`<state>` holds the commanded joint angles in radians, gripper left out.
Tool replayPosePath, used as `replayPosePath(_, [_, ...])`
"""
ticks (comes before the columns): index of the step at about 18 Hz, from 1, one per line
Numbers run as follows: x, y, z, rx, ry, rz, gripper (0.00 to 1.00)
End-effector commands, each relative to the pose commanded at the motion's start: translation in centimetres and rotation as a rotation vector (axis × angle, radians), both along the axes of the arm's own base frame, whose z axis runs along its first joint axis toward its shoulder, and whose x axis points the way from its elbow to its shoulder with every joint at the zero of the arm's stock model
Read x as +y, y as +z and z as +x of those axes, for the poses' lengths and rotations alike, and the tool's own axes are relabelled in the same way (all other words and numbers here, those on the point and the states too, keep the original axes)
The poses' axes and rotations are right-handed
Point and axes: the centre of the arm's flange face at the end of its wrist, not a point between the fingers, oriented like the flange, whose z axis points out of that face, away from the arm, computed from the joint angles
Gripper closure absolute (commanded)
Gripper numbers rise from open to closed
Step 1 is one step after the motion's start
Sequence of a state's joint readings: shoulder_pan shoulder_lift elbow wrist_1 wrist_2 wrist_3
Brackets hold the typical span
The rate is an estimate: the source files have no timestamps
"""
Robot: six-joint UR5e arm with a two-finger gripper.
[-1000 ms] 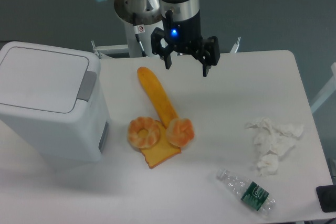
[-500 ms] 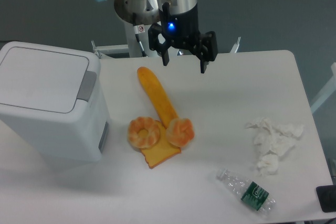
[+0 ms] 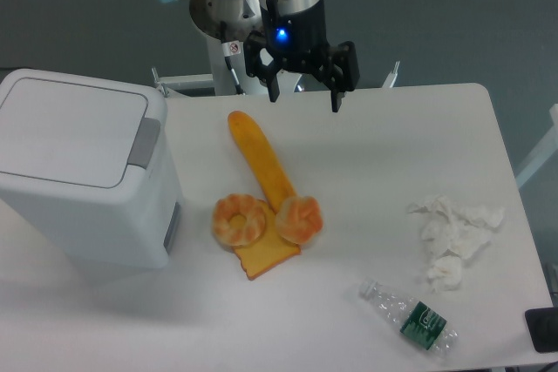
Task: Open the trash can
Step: 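Move the gripper toward the white trash can lid, then lower the open gripper onto the trash can lid's edge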
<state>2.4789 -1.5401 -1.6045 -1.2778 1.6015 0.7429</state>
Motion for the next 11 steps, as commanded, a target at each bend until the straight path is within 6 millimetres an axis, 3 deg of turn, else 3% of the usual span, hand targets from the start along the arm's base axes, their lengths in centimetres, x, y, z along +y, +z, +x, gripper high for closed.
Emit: replayPosePath(11, [3.0,0.1,0.5,-0.254,0.367,0.265,0.00])
